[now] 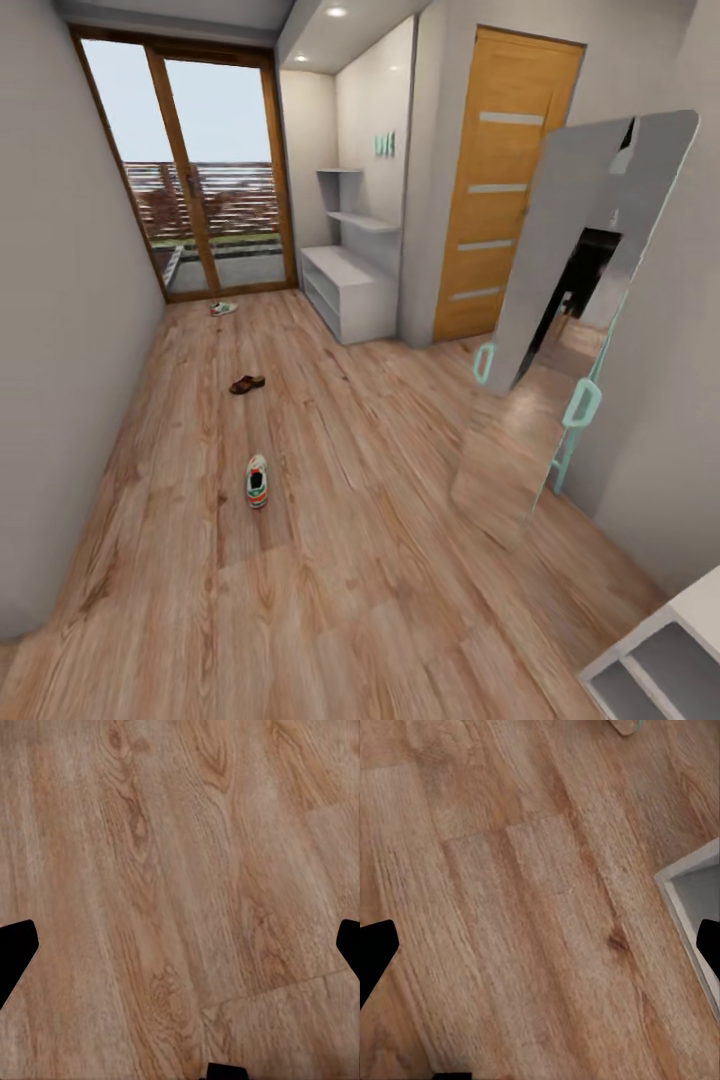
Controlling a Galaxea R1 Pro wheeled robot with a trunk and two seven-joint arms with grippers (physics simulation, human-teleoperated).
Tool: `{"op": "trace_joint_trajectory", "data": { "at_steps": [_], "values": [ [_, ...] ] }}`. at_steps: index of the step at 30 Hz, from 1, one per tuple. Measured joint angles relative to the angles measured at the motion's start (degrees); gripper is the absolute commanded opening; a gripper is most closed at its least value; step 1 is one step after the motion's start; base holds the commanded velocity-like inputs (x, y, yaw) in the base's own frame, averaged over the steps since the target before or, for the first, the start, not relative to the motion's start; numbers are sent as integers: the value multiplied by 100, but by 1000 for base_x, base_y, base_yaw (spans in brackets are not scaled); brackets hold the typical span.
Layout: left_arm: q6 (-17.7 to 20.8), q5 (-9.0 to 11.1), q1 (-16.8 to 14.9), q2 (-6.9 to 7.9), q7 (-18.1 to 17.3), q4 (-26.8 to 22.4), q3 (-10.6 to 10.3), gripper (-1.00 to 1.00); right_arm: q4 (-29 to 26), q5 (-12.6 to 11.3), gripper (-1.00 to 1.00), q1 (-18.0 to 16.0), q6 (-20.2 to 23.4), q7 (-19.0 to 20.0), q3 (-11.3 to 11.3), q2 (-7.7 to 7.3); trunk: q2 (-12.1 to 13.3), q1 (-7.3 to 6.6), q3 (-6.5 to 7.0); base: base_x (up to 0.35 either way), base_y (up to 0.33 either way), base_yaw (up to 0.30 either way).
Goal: Pick up the two gym shoes and the two sandals from the corridor floor and place them onto the hallstand (shoe rack) in the corridor, making sure they are on the rack and not on the floor. Arrange them so the two gym shoes are next to each other and the two sandals are next to each other.
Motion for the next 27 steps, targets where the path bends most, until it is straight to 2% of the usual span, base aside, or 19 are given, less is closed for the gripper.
{"op": "trace_joint_trajectory", "data": {
  "at_steps": [9, 27],
  "values": [
    [0, 1, 0, 0, 1, 0, -1, 100, -1, 0, 100, 0, 0, -2, 0, 0, 0, 0, 0, 332, 75, 260],
    [0, 1, -2, 7, 0, -5, -2, 100, -3, 0, 100, 2, 1, -4, 0, 0, 0, 0, 0, 336, 3, 15]
  ]
}}
